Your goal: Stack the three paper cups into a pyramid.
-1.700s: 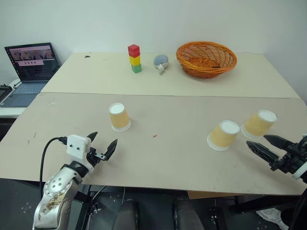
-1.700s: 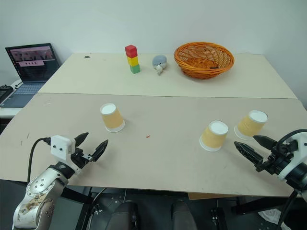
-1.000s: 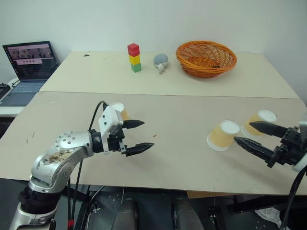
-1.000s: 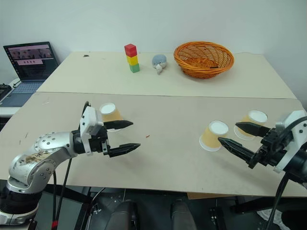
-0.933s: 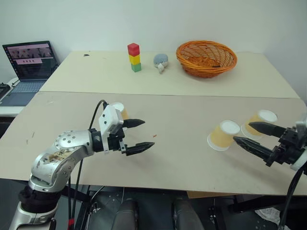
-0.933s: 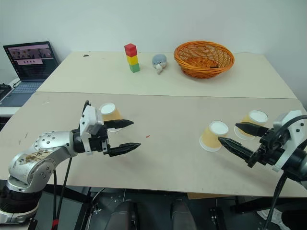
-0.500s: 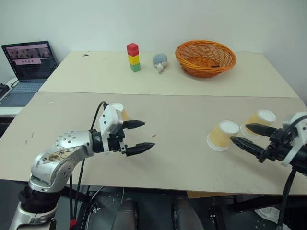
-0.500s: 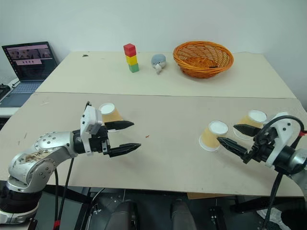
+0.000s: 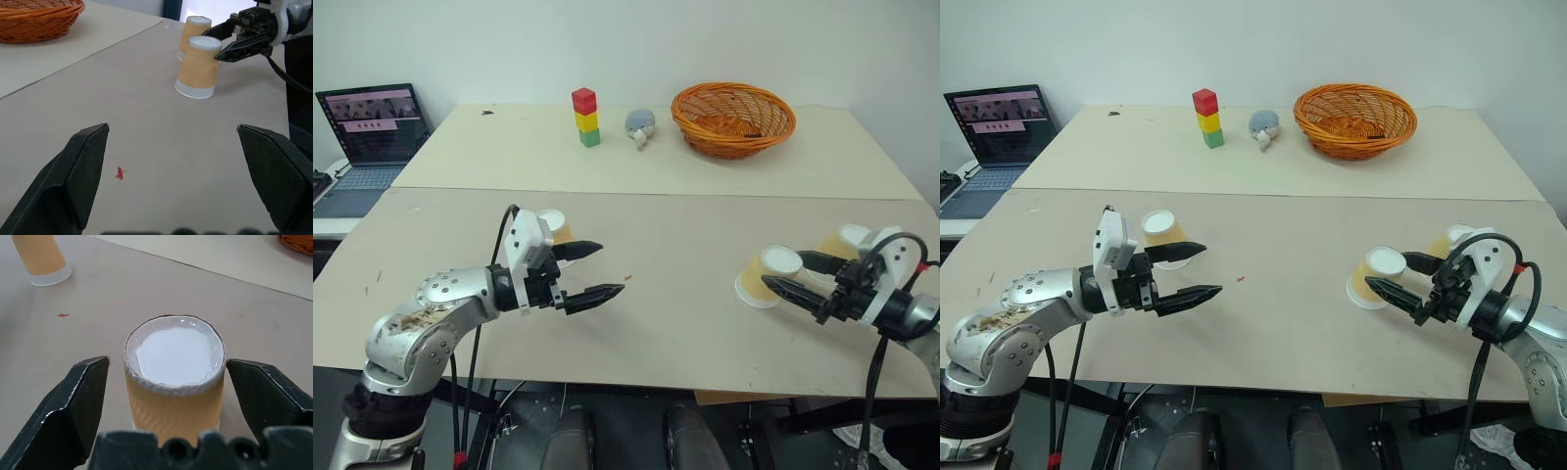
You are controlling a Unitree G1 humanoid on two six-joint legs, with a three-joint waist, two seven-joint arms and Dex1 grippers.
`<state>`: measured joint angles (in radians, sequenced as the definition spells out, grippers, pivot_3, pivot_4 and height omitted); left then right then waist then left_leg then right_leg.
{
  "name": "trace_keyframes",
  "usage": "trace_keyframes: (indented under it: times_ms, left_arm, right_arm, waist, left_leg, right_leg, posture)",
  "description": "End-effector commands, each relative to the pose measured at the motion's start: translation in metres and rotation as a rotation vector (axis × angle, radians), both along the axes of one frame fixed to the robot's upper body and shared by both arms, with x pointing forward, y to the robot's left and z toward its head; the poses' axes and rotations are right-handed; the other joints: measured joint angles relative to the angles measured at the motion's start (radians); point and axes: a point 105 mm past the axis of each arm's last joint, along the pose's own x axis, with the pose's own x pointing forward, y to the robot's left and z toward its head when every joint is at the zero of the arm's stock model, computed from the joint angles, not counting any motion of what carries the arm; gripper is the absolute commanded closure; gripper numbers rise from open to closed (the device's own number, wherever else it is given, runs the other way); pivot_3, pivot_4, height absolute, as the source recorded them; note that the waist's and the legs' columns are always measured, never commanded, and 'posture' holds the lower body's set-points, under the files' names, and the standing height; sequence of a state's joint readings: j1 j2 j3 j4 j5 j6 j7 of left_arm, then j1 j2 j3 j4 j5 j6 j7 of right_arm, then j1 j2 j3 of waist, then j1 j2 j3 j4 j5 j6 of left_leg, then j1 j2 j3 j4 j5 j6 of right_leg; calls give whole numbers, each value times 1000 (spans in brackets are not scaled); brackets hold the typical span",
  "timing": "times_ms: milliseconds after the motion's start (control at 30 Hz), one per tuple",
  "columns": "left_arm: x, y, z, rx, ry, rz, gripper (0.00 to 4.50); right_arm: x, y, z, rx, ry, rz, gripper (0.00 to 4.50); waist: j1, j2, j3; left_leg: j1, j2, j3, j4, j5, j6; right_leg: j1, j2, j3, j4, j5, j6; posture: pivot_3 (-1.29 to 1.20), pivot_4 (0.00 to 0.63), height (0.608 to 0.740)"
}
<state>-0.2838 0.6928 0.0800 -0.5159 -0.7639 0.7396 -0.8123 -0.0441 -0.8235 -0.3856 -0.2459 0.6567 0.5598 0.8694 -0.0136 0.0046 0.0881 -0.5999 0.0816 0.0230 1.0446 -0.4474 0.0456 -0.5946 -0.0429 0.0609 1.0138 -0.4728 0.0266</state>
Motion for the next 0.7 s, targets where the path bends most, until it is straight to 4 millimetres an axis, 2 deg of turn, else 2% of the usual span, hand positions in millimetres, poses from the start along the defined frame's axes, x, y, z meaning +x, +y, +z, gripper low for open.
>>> trace_keyframes:
  times_ms: [33,133,333,500,533,633,700]
  left_arm:
    - [-15,2,7,20,-3,-56,0]
    - [-22,5,2,66,13,-78,0]
    - [-14,21,-1,102,-27,19,0]
    - [-4,38,0,94,-52,126,0]
    - [-4,42,-1,91,-49,147,0]
    - [-5,55,-7,114,-27,192,0]
    - [-6,60,-10,123,-23,206,0]
  right_arm:
    - [3,6,10,5,-57,33,840]
    - [8,6,11,10,-65,27,1727]
    - [23,14,22,16,-114,52,1835]
    - [40,50,44,69,-175,179,1835]
    - [43,66,47,88,-174,247,1835]
    - [50,103,48,91,-168,399,1835]
    - [56,114,47,95,-158,444,1835]
  waist:
    - [-2,0,0]
    - [-3,1,0]
    - [-3,0,0]
    - [-13,1,0]
    - [-13,1,0]
    - [-27,1,0]
    - [-31,1,1]
  left_leg:
    - [0,0,0,0,0,0]
    - [0,0,0,0,0,0]
    - [0,0,0,0,0,0]
    - [1,0,1,0,0,0]
    - [1,0,1,0,0,0]
    - [0,1,1,0,0,0]
    - [1,0,0,0,0,0]
  right_leg:
    - [0,0,0,0,0,0]
    - [0,0,0,0,0,0]
    - [-1,0,0,0,0,0]
    - [-1,0,1,1,0,0]
    - [-2,0,1,1,0,0]
    - [-2,0,0,1,0,0]
    - [-2,0,0,1,0,0]
  posture:
    - [0,150,638]
    - [0,150,638]
    - [0,150,638]
    - [0,150,638]
    - [0,150,638]
    - [0,150,638]
    - [0,150,638]
